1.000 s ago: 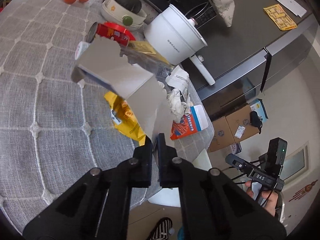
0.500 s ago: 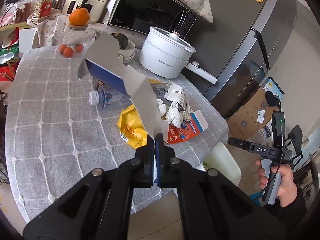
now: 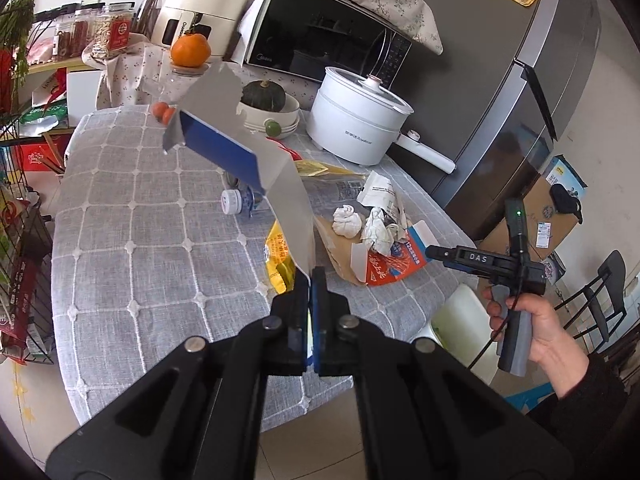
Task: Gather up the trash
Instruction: 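Lift the white carton with the left gripper while the right grasps the orange-red snack box, then carry both cartons over the white bin and release them inside, then move both grippers back over the table toward the remaining trash, then grasp the yellow wrapper with the left gripper, then grasp the crumpled white plastic with the right gripper while the left holds the wrapper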
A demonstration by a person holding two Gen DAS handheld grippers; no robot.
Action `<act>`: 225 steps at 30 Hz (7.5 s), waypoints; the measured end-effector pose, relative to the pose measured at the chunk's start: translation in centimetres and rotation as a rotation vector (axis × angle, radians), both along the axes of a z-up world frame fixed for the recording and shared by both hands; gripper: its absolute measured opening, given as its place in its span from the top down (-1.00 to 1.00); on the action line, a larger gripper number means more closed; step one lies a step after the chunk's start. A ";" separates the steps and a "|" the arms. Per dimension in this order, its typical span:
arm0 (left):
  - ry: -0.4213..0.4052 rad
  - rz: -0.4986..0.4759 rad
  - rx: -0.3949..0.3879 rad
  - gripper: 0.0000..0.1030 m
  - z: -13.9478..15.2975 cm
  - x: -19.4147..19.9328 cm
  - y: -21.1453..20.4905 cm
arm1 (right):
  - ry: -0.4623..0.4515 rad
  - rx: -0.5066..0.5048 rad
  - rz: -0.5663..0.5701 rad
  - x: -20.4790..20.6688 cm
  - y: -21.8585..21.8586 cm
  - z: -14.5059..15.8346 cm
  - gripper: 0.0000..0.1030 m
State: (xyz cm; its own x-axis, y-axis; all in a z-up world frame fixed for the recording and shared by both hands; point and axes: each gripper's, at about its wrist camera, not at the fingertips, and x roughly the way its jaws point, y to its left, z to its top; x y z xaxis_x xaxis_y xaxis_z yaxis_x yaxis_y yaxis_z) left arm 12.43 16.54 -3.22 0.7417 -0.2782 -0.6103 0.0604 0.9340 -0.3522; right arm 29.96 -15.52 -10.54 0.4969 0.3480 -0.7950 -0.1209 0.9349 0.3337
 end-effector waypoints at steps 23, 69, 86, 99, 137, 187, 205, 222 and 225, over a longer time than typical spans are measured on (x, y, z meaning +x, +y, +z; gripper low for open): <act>-0.035 0.001 0.005 0.97 1.4 -0.7 -1.2 | -0.353 -0.237 0.005 -3.6 2.1 9.2 0.94; 0.142 -0.519 -0.064 0.97 -4.9 1.7 -28.8 | -0.262 -0.340 -0.227 -13.1 -21.6 7.1 0.94; 0.137 -0.455 0.128 -0.19 -5.6 1.4 -28.9 | -0.182 -0.365 -0.184 -12.8 -22.0 4.9 0.94; 0.124 -0.306 0.218 -0.73 -4.7 0.4 -23.5 | -0.113 -0.311 -0.157 -11.6 -20.1 3.8 0.71; 0.144 0.043 0.383 -0.99 -6.6 3.3 -7.2 | -0.158 -0.334 -0.017 -8.0 -8.4 4.4 -0.56; 0.110 0.068 0.190 0.55 -6.7 4.4 2.2 | -0.053 -0.190 0.225 1.2 14.9 -0.4 -0.57; 0.123 0.060 0.199 0.55 -5.8 2.6 2.2 | -0.029 -0.198 0.195 1.2 12.8 -0.8 0.34; 0.102 -0.029 0.205 0.55 -4.3 2.2 -3.1 | -0.068 -0.149 0.140 -3.0 3.6 4.2 0.37; 0.094 -0.053 0.203 0.55 -3.9 2.3 -4.6 | -0.069 -0.148 0.126 -4.0 1.3 4.8 0.37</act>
State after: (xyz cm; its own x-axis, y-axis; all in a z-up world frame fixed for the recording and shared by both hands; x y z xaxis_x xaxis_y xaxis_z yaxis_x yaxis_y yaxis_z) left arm 14.74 11.98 -7.17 0.6663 -0.1797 -0.7237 0.0865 0.9826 -0.1643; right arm 25.92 -14.25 -5.78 0.5116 0.2931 -0.8077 -0.2578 0.9491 0.1811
